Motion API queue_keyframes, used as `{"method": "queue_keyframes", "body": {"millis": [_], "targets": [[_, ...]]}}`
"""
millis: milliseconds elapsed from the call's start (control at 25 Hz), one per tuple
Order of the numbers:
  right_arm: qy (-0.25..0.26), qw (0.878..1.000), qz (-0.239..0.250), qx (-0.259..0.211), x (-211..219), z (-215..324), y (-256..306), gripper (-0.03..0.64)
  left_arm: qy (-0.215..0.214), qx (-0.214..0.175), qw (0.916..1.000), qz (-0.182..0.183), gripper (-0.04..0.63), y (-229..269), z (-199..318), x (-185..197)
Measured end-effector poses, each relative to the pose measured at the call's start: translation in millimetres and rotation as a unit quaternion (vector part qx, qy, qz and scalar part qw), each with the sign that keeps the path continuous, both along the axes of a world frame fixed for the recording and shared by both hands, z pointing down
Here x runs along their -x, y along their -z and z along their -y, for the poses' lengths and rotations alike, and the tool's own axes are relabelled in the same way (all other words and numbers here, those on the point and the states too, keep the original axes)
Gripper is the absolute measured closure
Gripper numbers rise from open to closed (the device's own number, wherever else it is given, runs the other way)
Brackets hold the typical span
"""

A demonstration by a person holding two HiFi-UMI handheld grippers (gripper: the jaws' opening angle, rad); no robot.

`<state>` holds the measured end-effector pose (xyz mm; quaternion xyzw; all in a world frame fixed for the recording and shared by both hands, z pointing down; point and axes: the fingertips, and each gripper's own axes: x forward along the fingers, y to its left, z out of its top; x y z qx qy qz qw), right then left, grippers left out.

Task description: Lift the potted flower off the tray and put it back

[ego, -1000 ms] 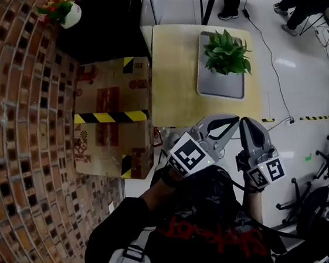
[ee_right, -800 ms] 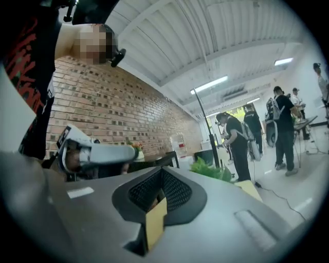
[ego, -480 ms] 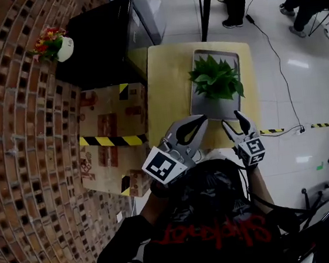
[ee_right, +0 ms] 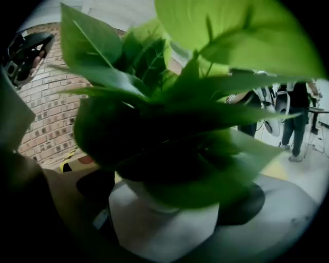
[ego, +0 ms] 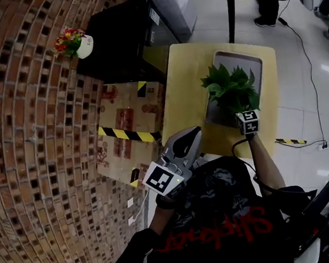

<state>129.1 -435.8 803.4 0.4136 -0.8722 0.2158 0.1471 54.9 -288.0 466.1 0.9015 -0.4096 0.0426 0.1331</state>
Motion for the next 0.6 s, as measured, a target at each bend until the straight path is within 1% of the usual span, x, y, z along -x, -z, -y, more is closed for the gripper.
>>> {"method": "queue_keyframes", "body": {"millis": [80,160,240,360,440,600], "targets": [[0.018,1.000,0.006,-0.002,21,18,-5,0.025,0.018,0.008,0.9998,0.007,0.593,-4,-3,7],[0.032,0.999,-0.002,0.002,40,27,-3,0.063,0.035,0.011,0.9993,0.008,0.593,-6,-7,16],[0.035,0.999,-0.015,0.014,50,25,-12,0.071,0.051,0.008,0.9986,0.005,0.592,-4,-9,26],[0.039,0.999,-0.015,0.004,57,10,1,0.076,0.067,0.006,0.9977,-0.002,0.592,1,-7,37],[0.033,0.999,-0.009,-0.007,53,-1,17,0.078,0.061,0.000,0.9981,-0.007,0.592,1,-5,42],[0.027,0.999,-0.011,-0.024,44,-22,52,0.078,0.025,-0.025,0.9990,-0.028,0.592,7,-3,39]]}}
